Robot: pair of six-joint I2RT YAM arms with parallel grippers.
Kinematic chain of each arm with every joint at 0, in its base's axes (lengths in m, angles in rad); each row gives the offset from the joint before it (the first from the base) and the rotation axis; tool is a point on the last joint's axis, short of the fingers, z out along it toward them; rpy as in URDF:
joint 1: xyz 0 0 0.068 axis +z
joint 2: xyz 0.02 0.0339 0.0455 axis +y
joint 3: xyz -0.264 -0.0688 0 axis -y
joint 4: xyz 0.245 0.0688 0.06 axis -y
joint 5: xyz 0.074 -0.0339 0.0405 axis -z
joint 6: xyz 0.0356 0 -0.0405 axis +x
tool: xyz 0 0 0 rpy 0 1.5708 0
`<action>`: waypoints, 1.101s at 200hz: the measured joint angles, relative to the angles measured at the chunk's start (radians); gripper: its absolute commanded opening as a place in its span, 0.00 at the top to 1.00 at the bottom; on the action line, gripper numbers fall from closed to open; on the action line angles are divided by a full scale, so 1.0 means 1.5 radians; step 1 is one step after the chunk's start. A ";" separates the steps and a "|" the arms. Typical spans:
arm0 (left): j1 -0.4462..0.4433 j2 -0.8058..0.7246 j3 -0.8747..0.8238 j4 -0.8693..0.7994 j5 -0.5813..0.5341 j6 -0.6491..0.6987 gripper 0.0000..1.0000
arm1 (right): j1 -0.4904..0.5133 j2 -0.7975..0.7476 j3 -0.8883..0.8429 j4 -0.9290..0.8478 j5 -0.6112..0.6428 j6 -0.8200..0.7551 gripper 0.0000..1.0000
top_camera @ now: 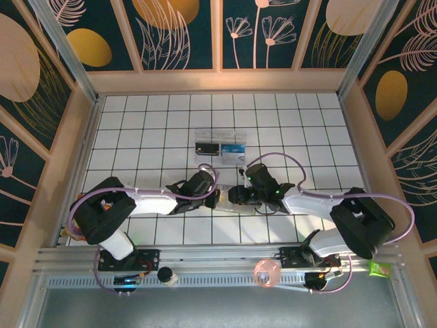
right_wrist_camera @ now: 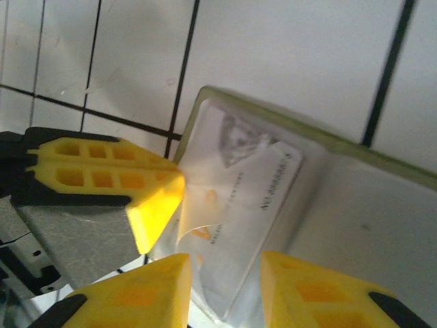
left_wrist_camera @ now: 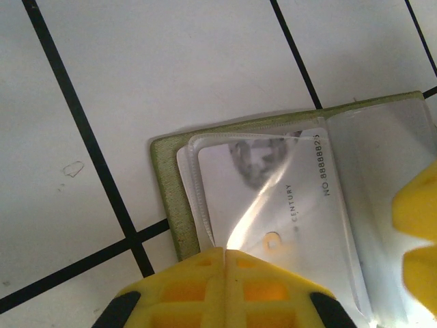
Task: Take the credit cards out of the card holder
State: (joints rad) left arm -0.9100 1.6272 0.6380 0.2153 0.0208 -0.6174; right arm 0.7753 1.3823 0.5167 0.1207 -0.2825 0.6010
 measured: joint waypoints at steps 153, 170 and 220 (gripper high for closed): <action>0.000 -0.001 -0.001 -0.002 0.000 -0.005 0.77 | -0.003 0.092 0.050 0.012 -0.056 0.060 0.59; 0.001 -0.004 -0.007 -0.002 -0.007 -0.009 0.71 | 0.010 0.090 0.063 -0.014 -0.027 0.060 0.59; 0.000 -0.031 -0.025 -0.014 -0.015 -0.011 0.62 | 0.042 0.075 0.079 -0.082 0.073 0.060 0.58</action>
State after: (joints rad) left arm -0.9104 1.5810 0.6006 0.1944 -0.0021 -0.6334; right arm 0.8383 1.4940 0.6357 -0.0029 -0.1726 0.6907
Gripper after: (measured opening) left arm 0.361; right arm 0.419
